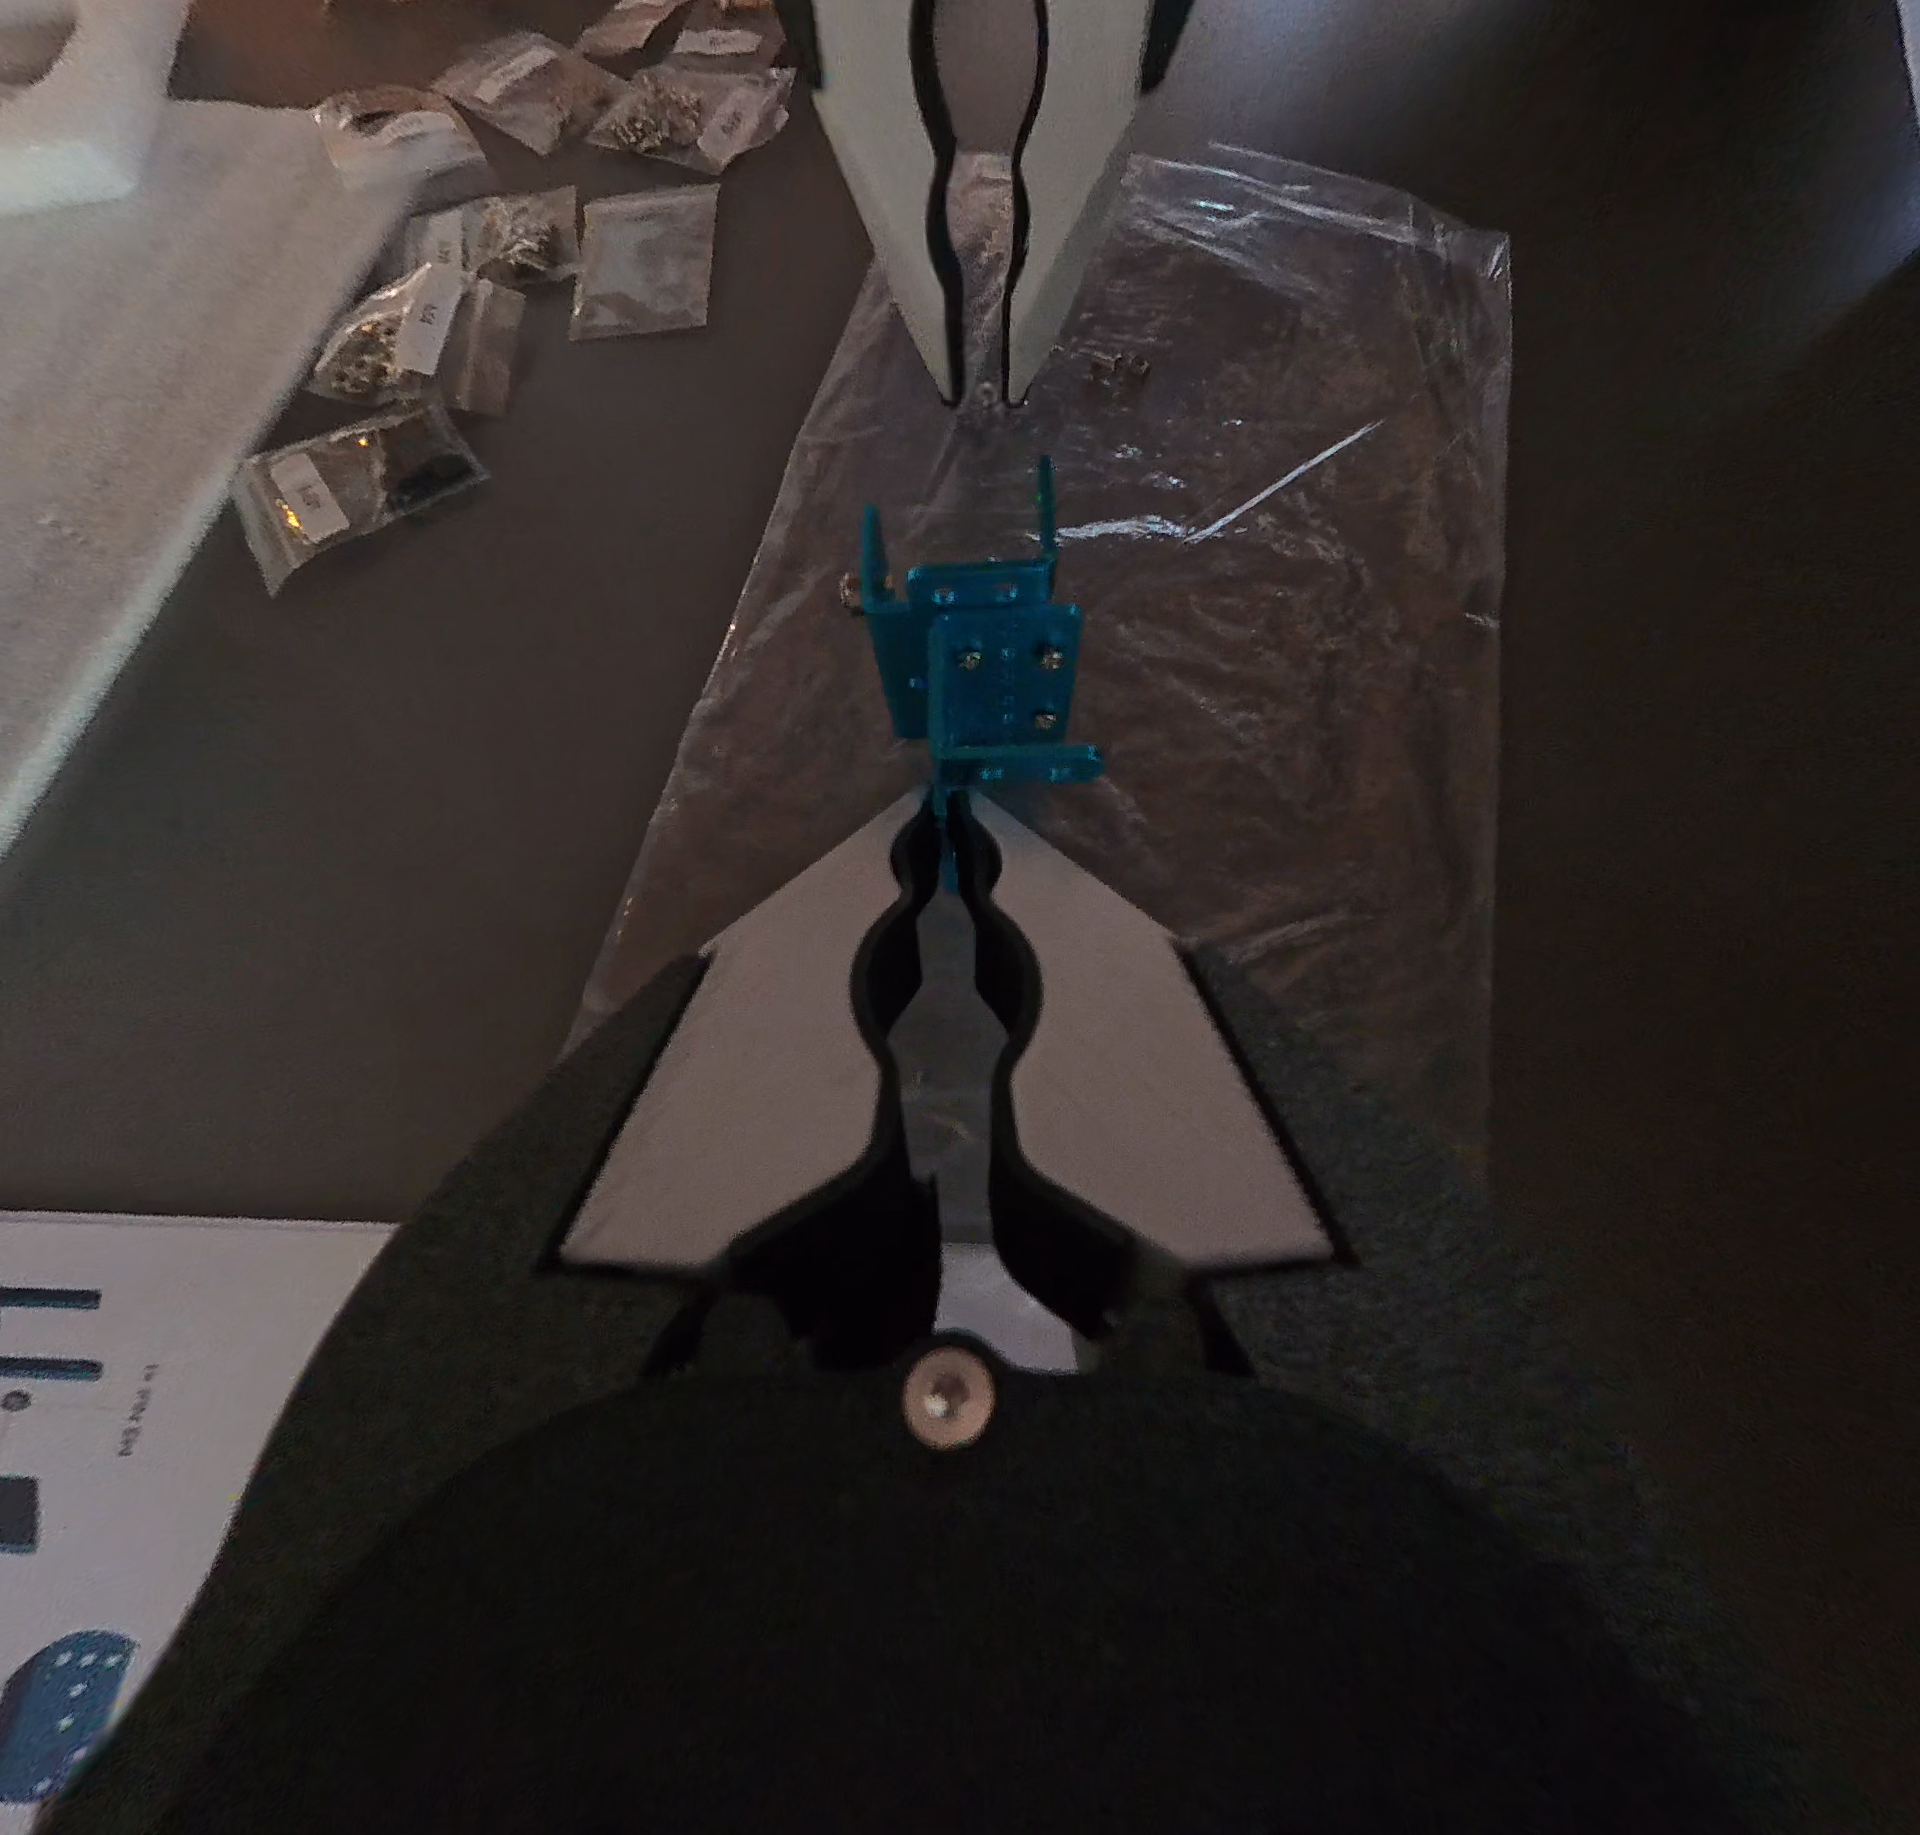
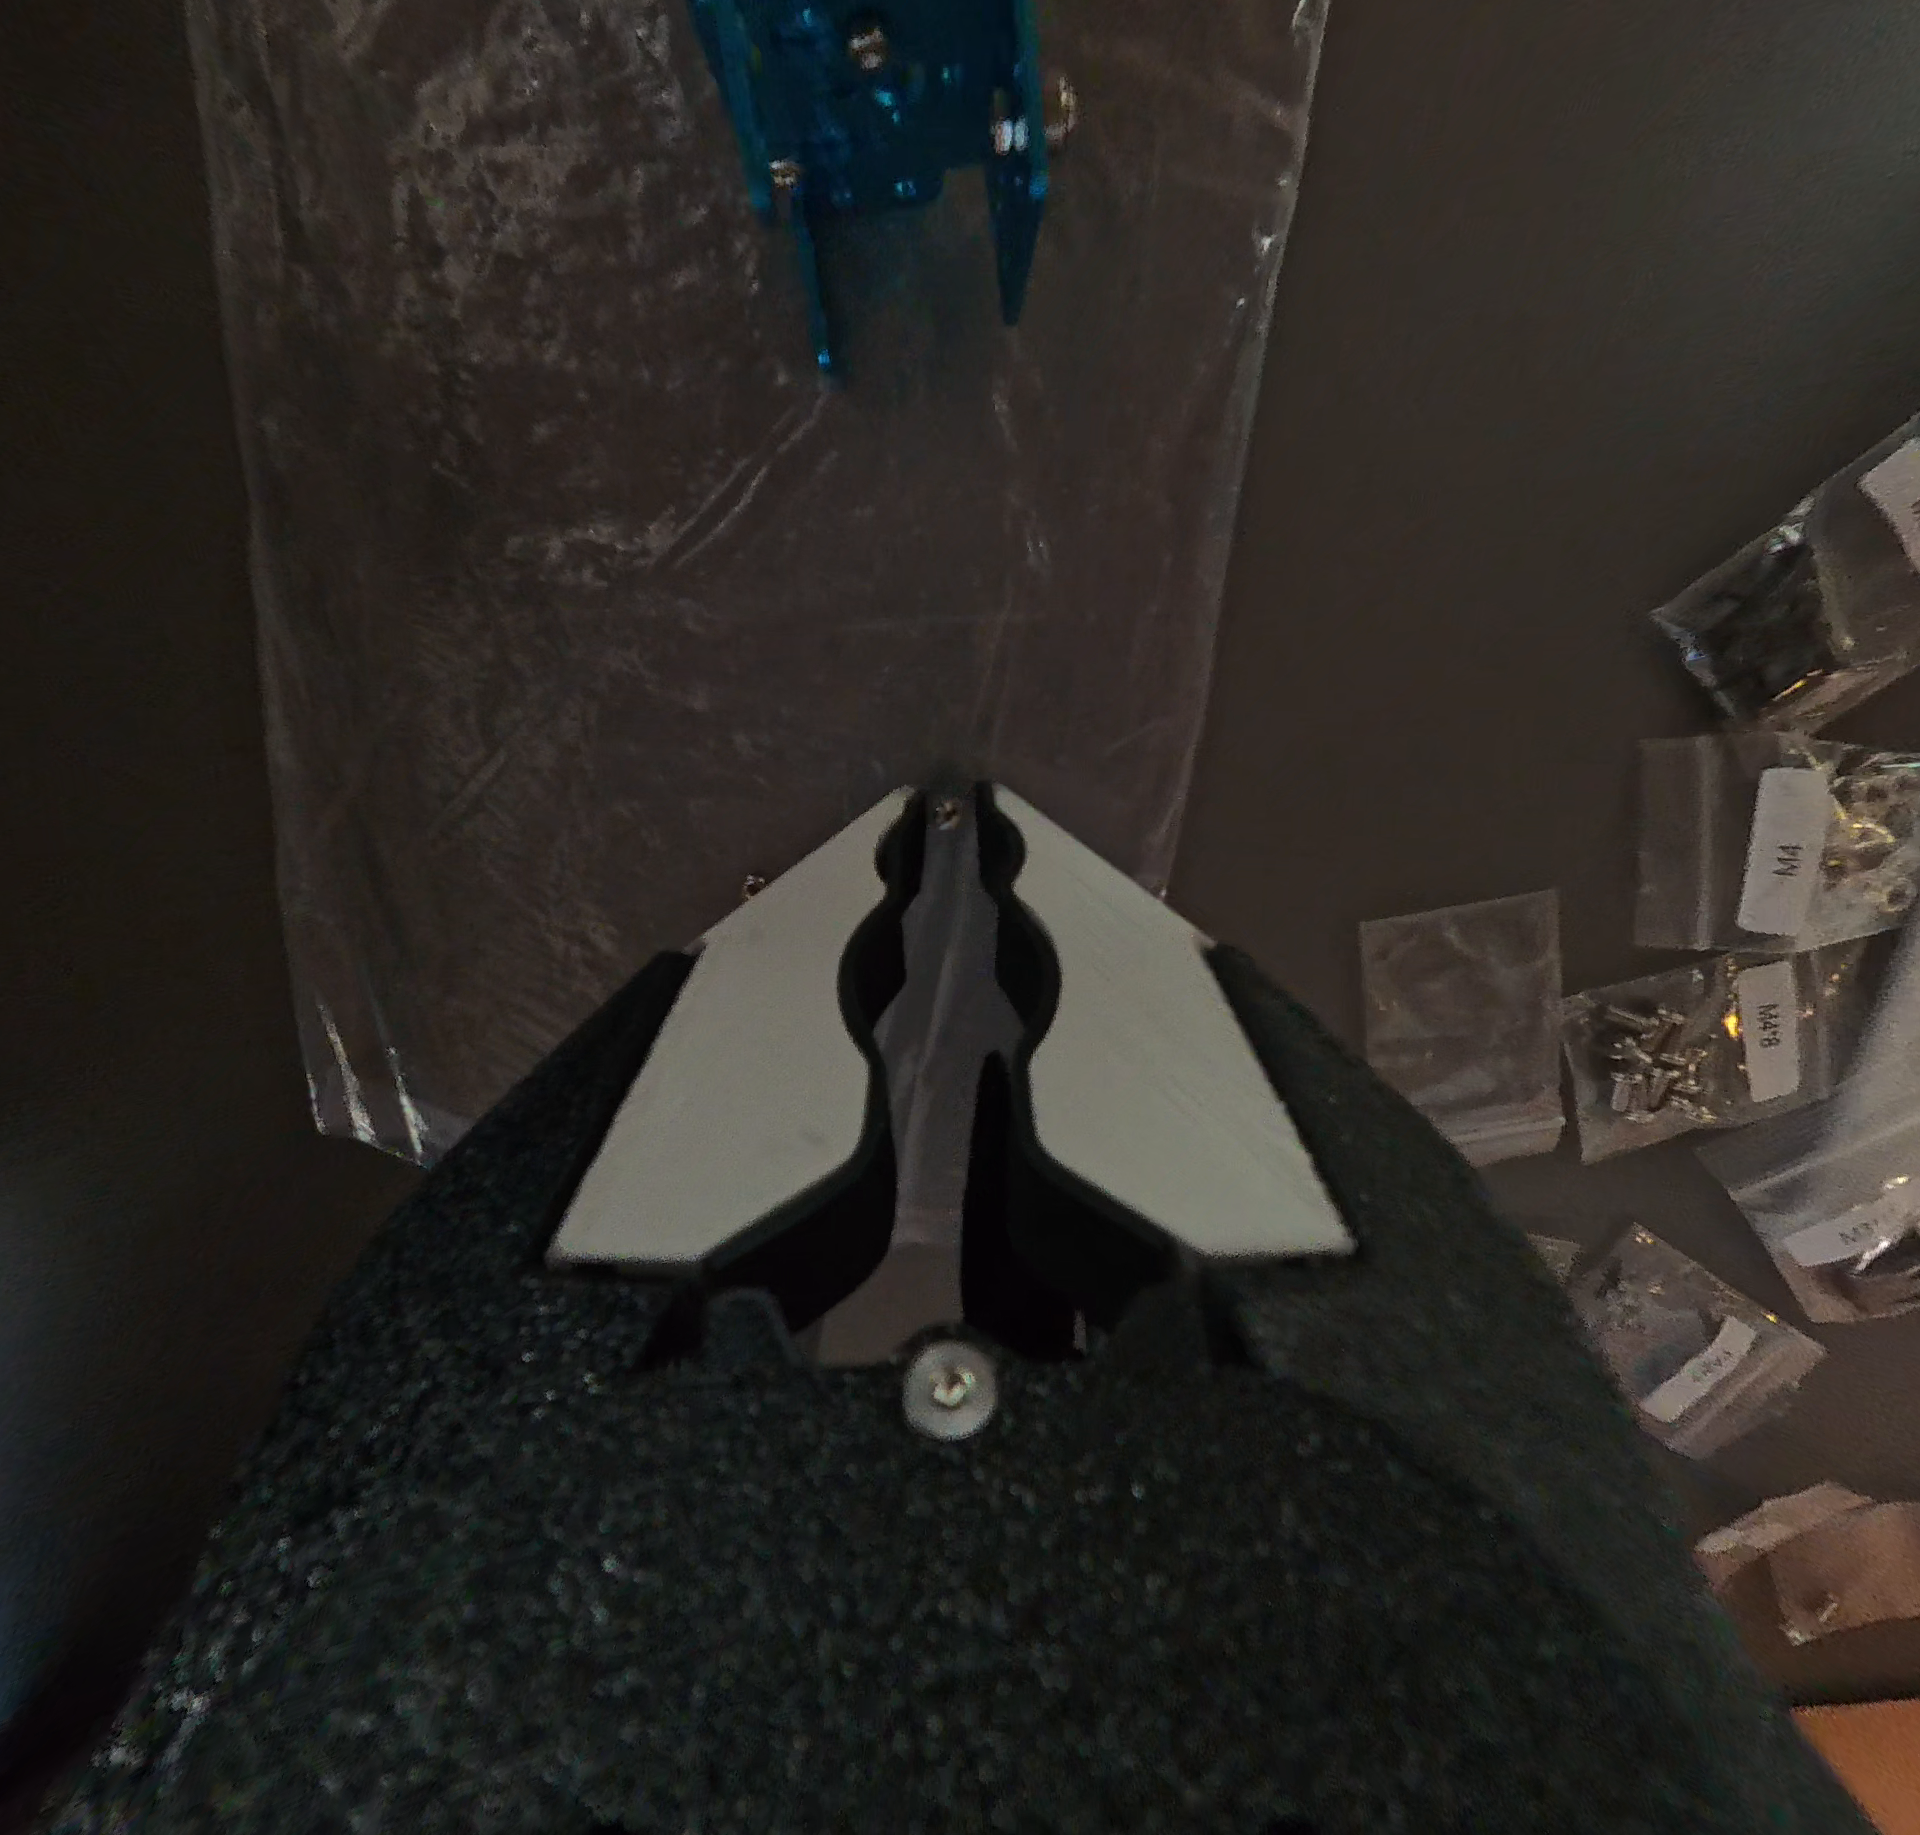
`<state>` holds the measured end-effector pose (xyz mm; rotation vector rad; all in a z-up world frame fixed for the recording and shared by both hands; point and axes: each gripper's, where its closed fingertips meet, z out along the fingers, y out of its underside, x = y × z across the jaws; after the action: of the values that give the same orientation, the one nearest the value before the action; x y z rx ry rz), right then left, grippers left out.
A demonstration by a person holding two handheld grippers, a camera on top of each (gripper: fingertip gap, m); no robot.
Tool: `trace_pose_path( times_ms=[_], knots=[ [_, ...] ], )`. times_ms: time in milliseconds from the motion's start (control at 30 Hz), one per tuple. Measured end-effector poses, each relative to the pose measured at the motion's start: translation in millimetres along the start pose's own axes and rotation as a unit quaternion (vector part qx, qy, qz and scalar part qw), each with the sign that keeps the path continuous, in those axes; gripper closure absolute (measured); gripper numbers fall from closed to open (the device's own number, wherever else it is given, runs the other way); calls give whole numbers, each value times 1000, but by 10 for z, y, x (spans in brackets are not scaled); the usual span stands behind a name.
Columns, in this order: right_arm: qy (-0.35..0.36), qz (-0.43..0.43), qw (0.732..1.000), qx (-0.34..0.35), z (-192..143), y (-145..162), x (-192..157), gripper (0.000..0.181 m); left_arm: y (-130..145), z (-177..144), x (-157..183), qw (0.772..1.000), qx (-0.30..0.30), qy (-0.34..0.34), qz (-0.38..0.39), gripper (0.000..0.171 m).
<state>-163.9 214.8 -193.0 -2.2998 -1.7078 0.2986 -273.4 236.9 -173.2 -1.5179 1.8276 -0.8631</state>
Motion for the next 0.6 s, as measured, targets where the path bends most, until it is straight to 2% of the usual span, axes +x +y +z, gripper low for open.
trace_pose_path(
  times_ms=[67,133,233,300,333,467,600],
  knots=[
    [2,-5,1000,15,-43,-85,3,170,4,-3,1,1000,-1,-7,12,170],
    [3,-18,997,69,-113,-311,-26,163,3,-4,12,1000,0,-8,18,169],
    [-3,-18,980,198,-230,-774,-80,135,9,0,60,1000,-5,-2,16,154],
    [-27,-2,974,224,-196,-889,-116,118,14,10,112,1000,-9,9,5,145],
    [-24,7,973,229,-163,-917,-86,116,21,18,129,1000,-11,11,4,143],
    [-15,8,969,246,-109,-943,-33,132,35,48,113,1000,-20,-7,7,123],
    [-24,7,968,250,-131,-942,-56,138,-80,48,92,1000,-2,-11,-3,106]
  ],
)
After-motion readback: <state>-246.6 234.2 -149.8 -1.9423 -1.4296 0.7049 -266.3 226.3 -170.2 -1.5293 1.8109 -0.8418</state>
